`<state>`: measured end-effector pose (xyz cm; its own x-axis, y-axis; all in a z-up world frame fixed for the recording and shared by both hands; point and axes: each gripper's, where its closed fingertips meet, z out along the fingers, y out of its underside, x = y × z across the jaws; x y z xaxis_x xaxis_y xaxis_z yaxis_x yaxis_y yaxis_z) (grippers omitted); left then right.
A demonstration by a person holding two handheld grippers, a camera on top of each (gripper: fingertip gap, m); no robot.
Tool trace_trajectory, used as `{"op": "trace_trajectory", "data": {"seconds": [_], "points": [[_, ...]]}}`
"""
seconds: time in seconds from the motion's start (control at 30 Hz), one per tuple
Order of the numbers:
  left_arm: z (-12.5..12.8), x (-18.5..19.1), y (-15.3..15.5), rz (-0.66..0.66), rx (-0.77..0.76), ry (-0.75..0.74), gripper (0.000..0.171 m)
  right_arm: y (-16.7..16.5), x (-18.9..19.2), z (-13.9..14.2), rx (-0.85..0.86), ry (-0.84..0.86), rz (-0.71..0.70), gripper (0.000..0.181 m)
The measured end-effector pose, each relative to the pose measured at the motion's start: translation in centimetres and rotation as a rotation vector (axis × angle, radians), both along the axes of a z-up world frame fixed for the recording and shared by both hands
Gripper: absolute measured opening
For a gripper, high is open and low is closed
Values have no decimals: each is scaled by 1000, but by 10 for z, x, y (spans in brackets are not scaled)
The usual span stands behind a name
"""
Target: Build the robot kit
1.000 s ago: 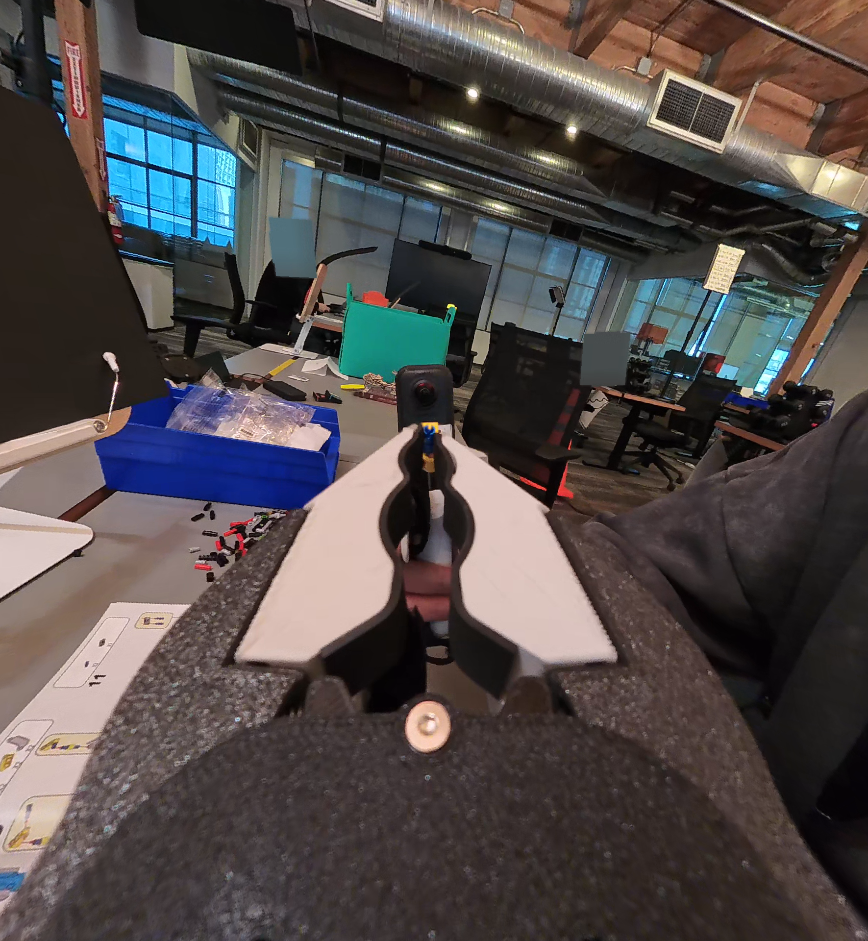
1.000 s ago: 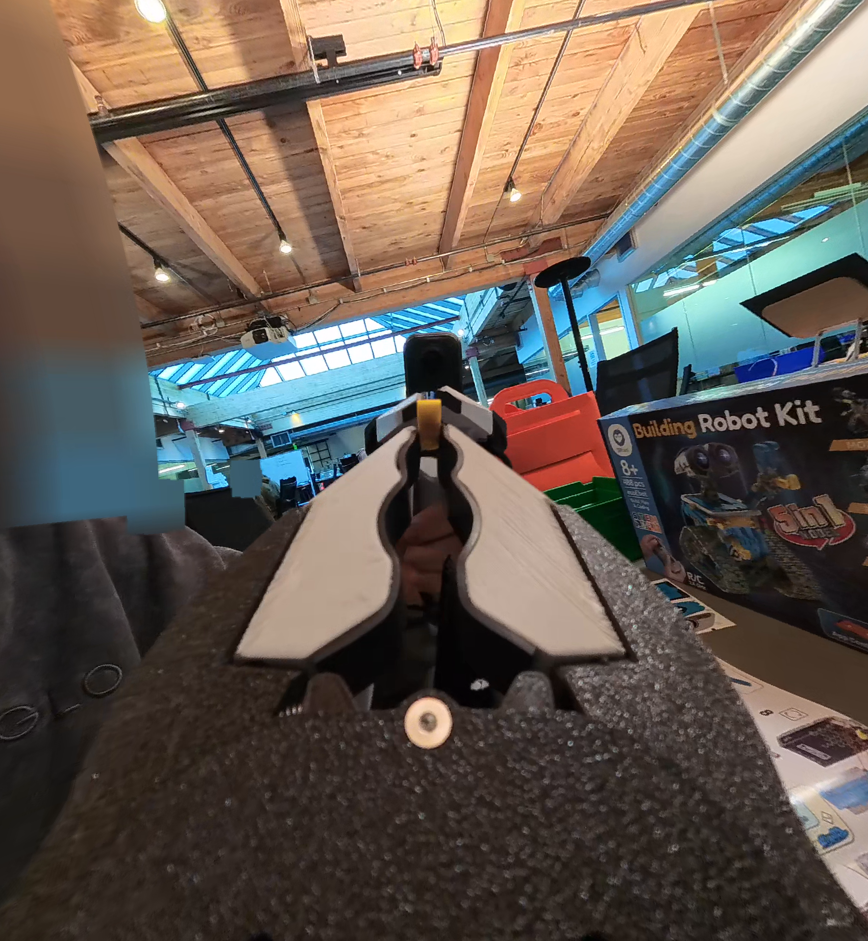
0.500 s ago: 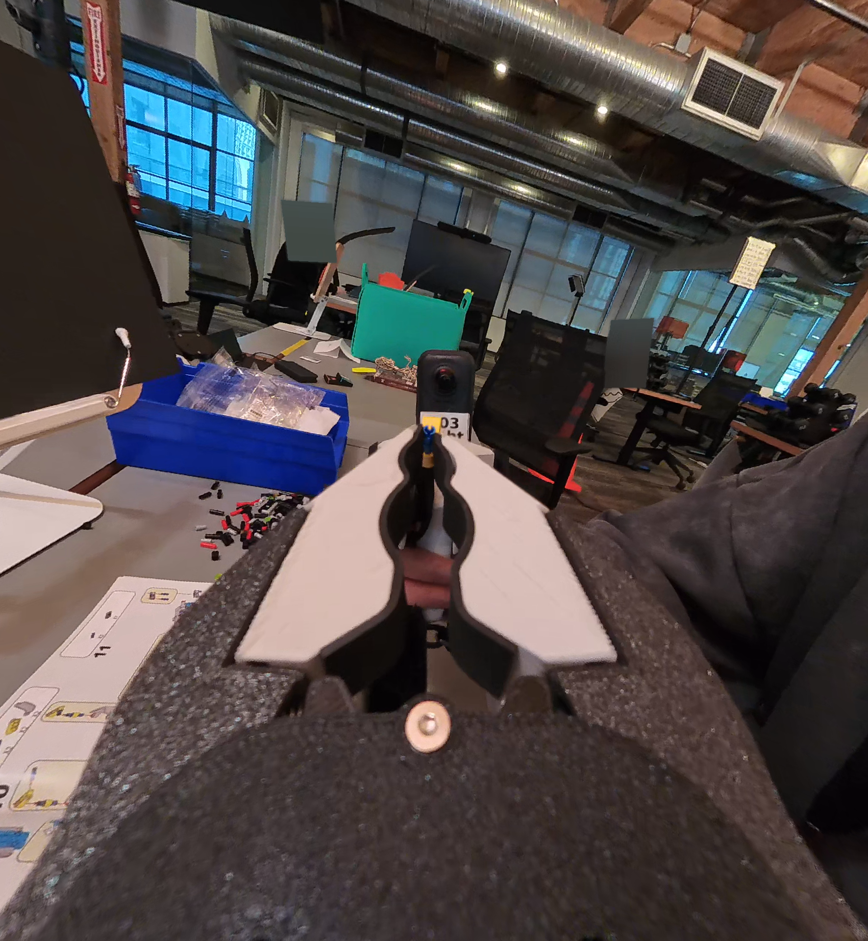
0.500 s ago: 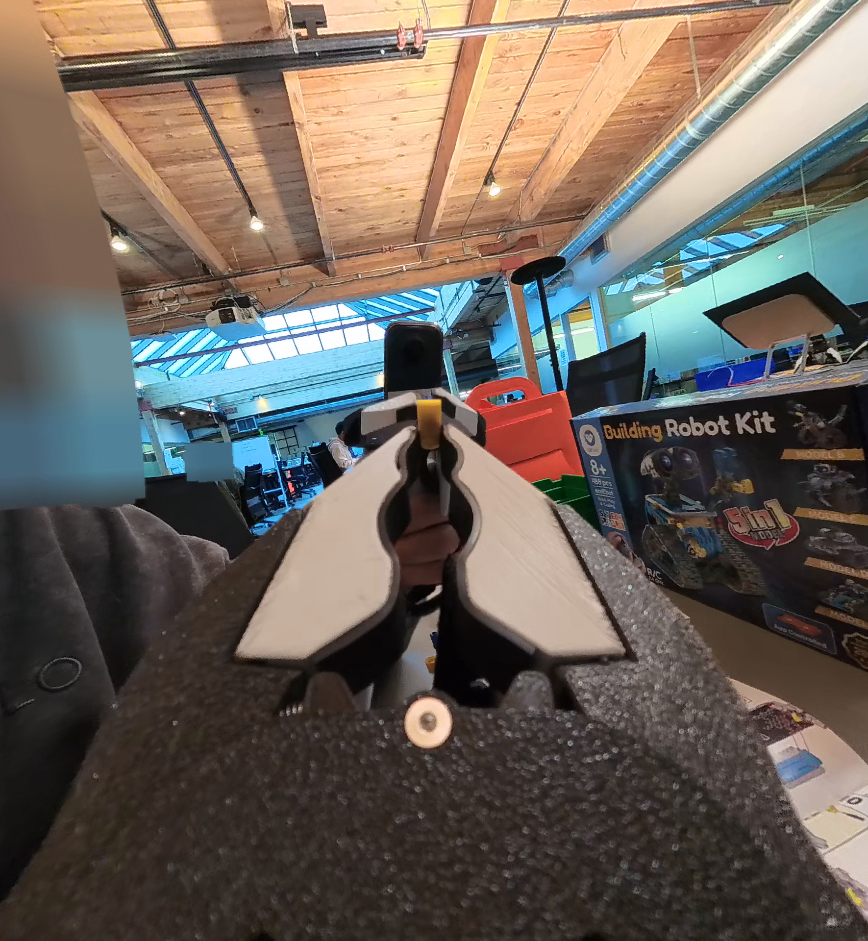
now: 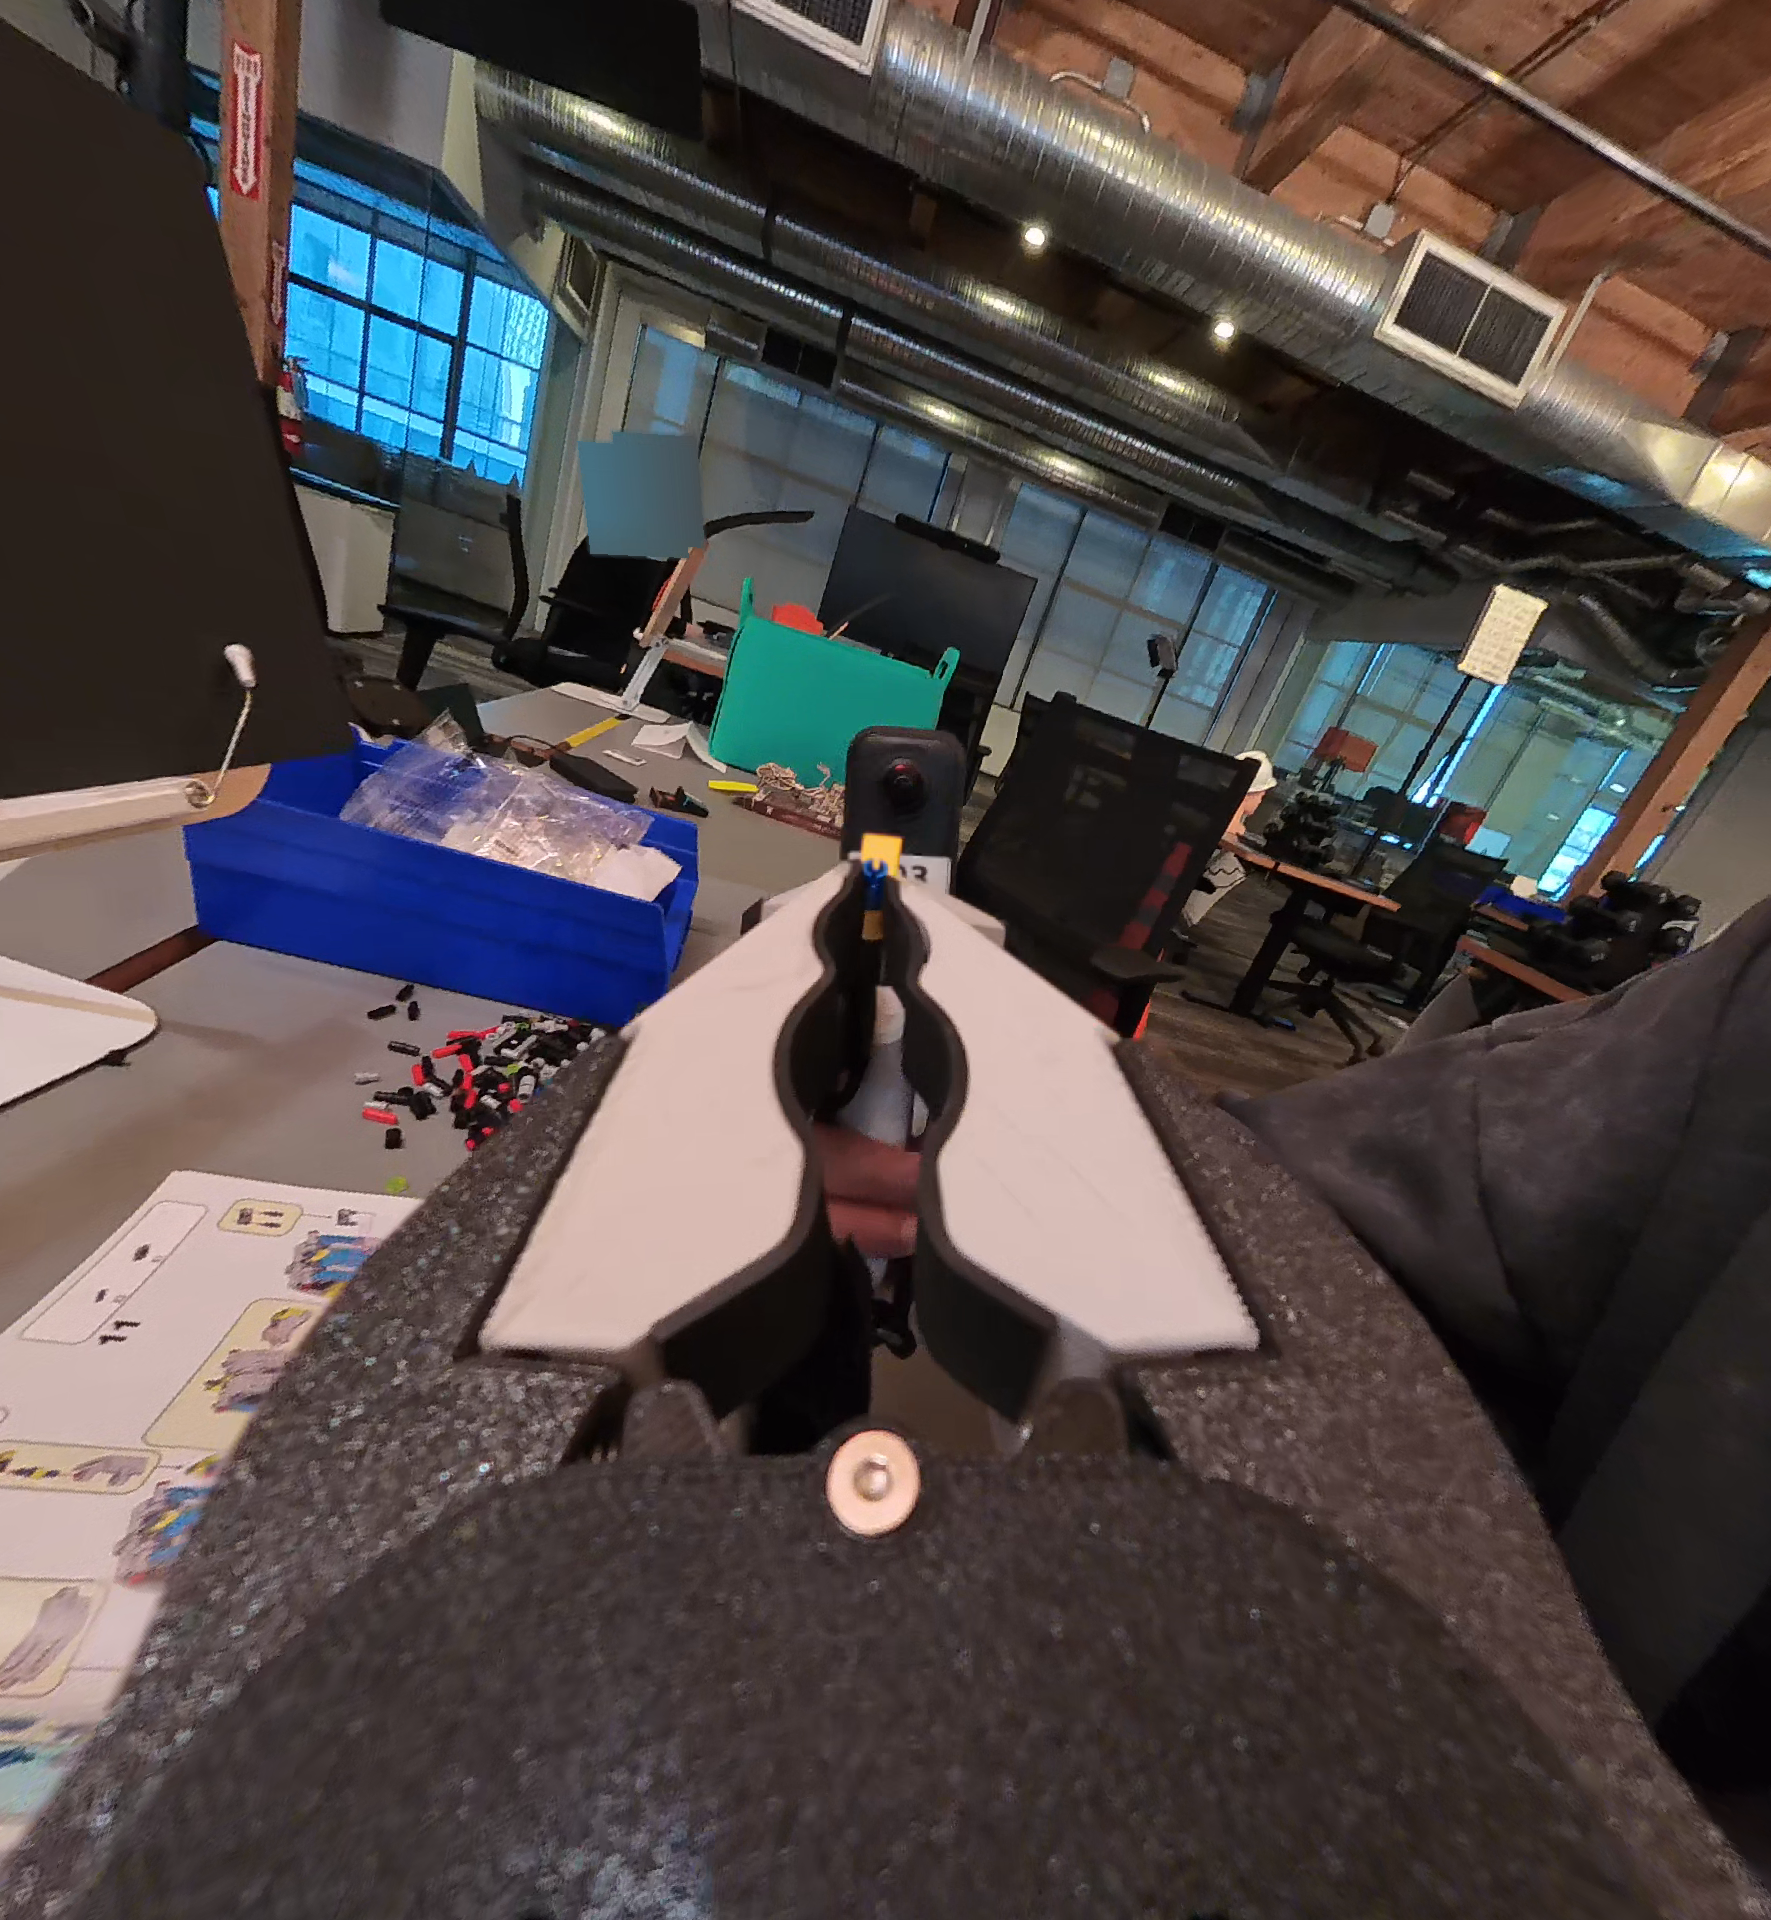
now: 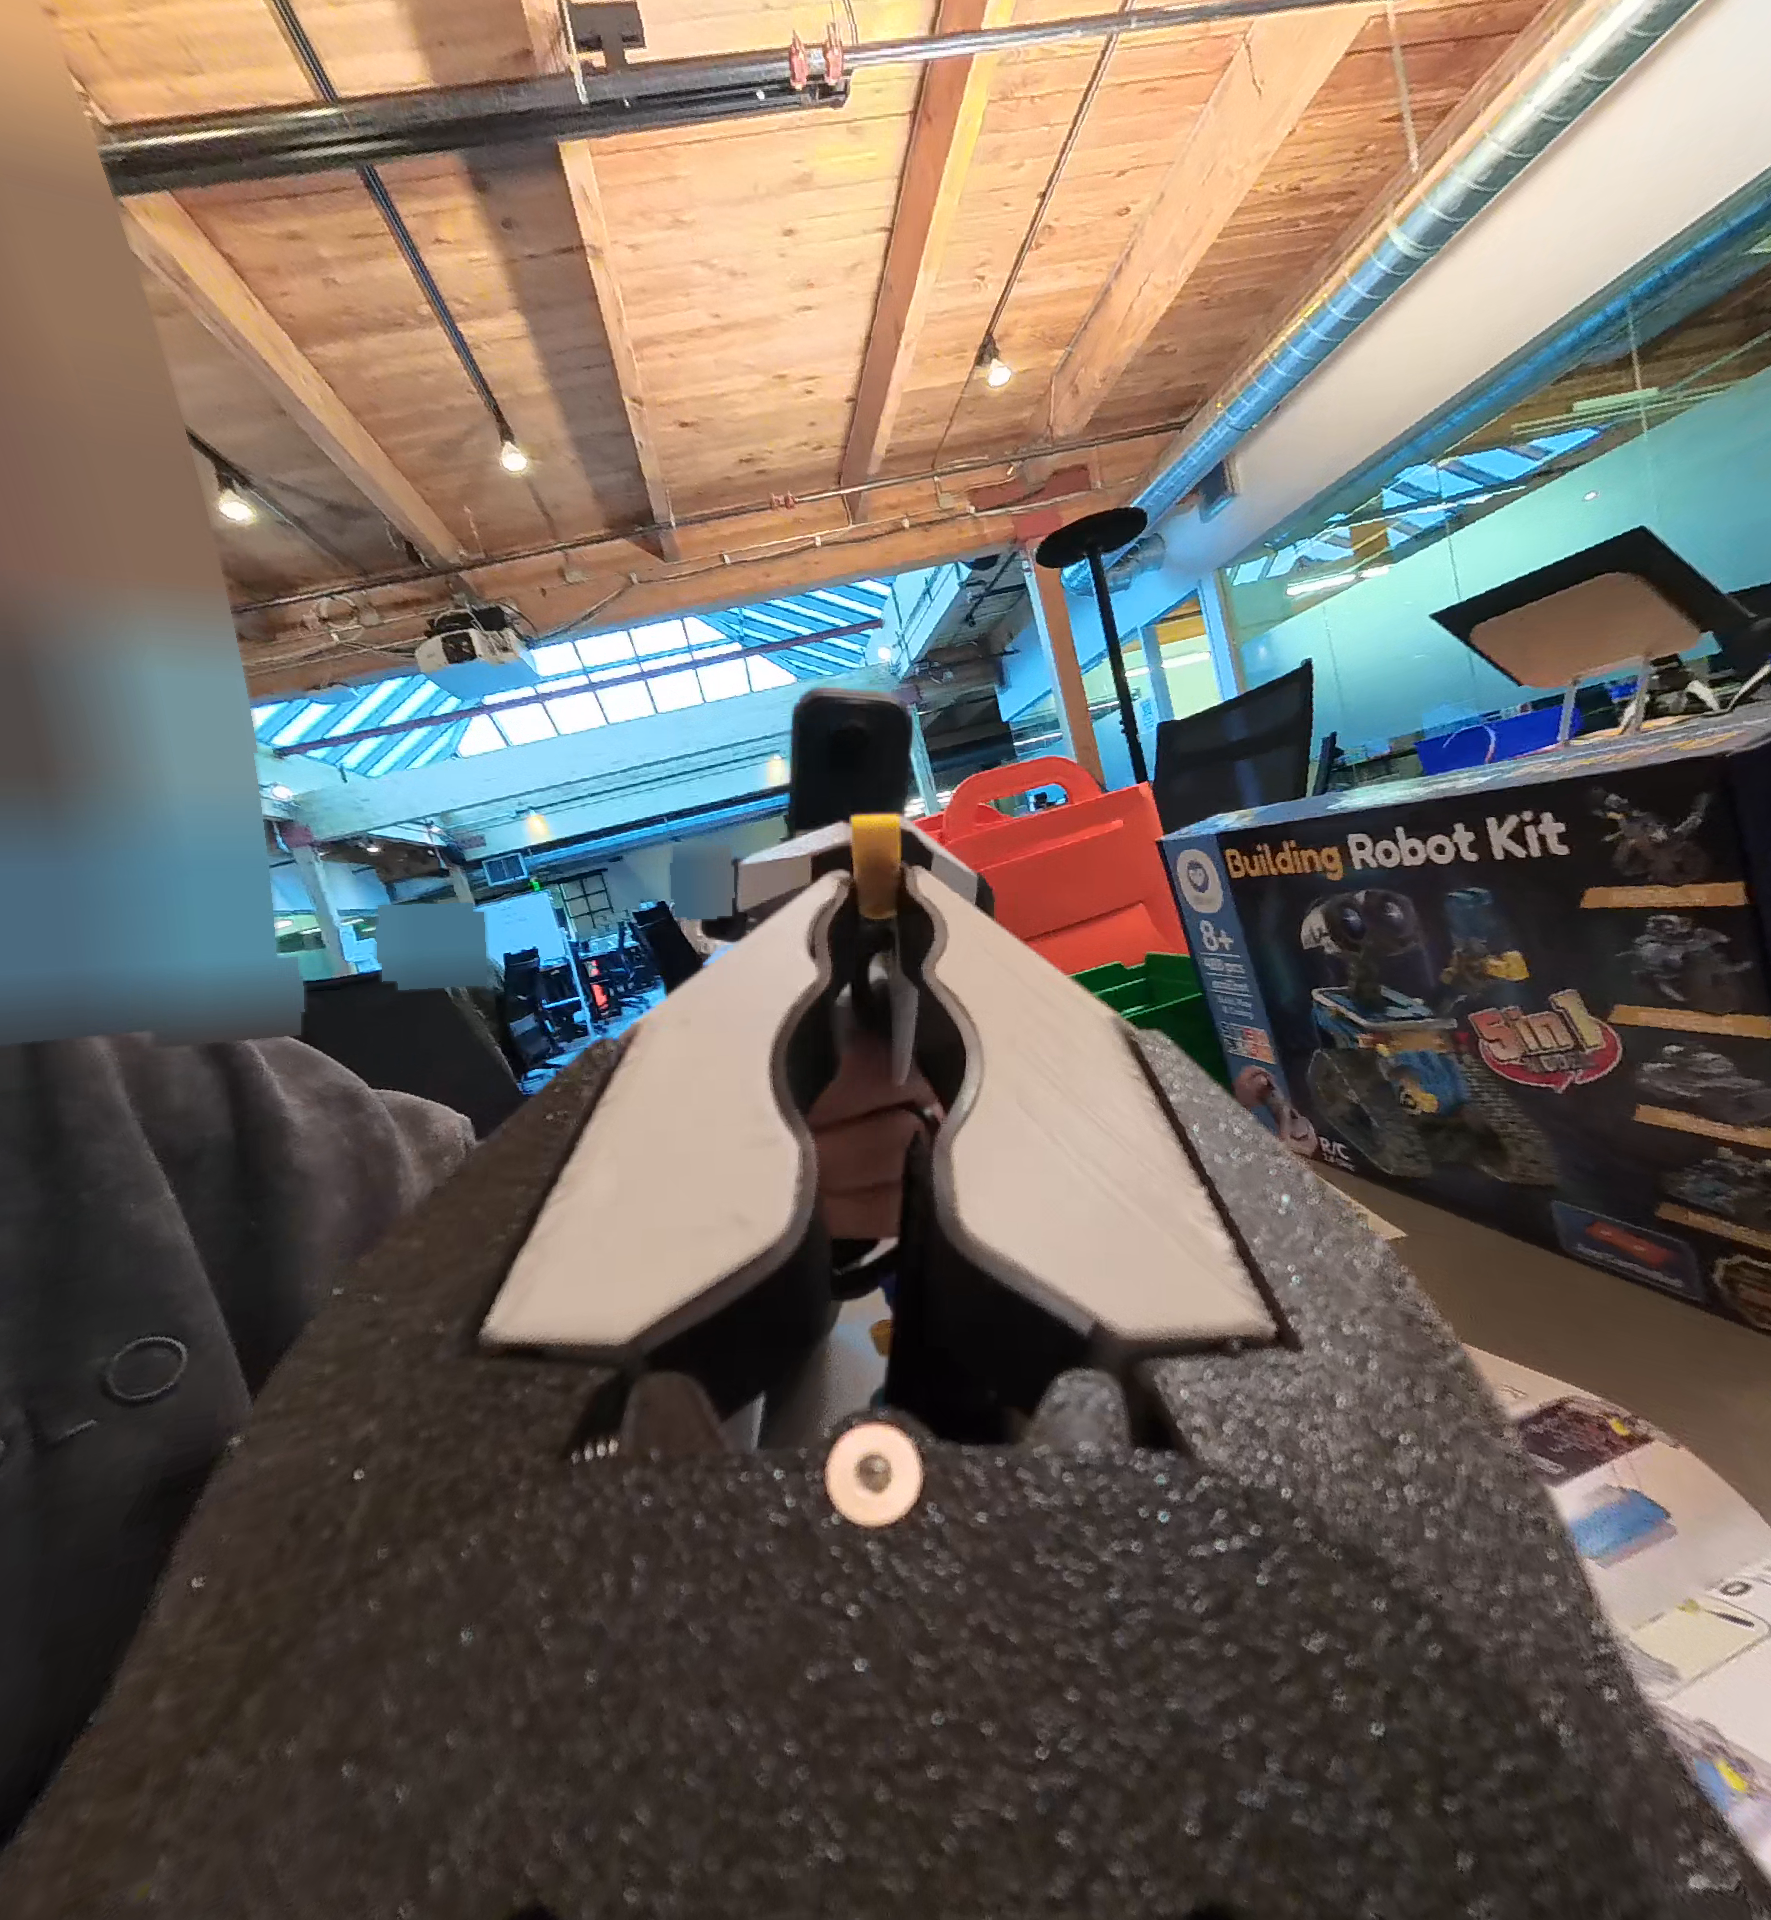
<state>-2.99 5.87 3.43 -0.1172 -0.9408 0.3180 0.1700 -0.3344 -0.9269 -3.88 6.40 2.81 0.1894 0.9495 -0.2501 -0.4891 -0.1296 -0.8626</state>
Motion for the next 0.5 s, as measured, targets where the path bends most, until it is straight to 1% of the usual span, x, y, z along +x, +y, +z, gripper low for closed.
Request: {"op": "trace_trajectory", "data": {"seconds": [0.1,0.23,0.5], "points": [[-2,0,1,-32,-35,5,2,1,1,-1,-13,11,26,6],[-2,-2,2,-77,-33,12,3,2,0,-3,-16,-3,31,7],[1,-3,-1,-83,-3,-8,3,-1,-2,-3,-11,-10,47,7]]}}
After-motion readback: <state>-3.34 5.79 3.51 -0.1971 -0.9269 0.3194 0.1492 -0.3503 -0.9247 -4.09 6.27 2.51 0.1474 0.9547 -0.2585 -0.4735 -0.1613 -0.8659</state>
